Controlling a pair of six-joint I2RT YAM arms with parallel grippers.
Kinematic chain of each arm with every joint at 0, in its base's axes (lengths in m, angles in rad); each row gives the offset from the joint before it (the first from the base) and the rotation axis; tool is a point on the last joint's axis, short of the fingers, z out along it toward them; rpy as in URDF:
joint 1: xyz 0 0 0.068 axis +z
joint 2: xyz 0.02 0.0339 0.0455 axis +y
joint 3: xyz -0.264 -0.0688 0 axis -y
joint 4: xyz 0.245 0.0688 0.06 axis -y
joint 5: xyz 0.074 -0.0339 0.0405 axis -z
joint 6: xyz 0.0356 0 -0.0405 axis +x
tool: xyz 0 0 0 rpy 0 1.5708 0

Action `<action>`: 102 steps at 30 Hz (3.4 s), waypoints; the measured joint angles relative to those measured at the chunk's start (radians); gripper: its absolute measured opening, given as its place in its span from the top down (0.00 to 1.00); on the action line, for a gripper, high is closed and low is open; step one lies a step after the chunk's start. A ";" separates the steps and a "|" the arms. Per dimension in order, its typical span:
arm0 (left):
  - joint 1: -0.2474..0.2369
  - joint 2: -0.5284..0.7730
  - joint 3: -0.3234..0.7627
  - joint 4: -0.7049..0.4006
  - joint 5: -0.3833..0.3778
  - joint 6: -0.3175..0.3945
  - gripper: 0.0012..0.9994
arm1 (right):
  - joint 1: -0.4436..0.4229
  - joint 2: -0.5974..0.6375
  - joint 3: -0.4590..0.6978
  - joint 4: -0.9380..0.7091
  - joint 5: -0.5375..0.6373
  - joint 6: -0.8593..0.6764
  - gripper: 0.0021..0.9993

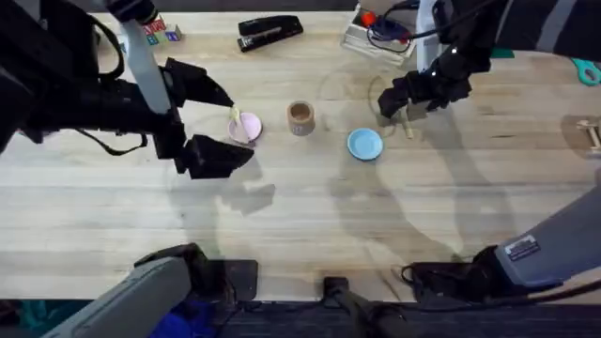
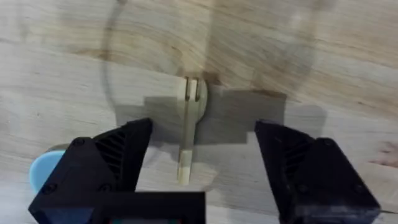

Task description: Pick up a utensil and set it on the pink plate, then put the other utensil in the container.

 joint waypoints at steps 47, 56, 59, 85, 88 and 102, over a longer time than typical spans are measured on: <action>0.000 0.000 0.000 0.000 0.000 0.000 0.00 | 0.008 -0.121 0.082 -0.054 -0.132 -0.062 0.97; 0.000 0.000 -0.001 0.000 0.000 0.000 0.00 | 0.008 -0.298 0.105 -0.057 -0.290 -0.239 0.97; 0.000 0.000 -0.001 0.000 0.000 0.000 0.00 | 0.008 -0.349 0.105 -0.058 -0.321 -0.315 0.97; 0.000 0.000 -0.001 0.000 0.000 0.000 0.00 | -0.189 -0.505 0.107 -0.058 -1.063 -0.687 0.97; 0.000 0.000 -0.001 0.000 0.000 0.000 0.00 | -0.189 -0.497 0.107 -0.058 -1.100 -0.719 0.97; 0.000 0.000 -0.001 0.000 0.000 0.000 0.00 | -0.187 -0.307 0.107 -0.057 -1.474 -1.004 0.97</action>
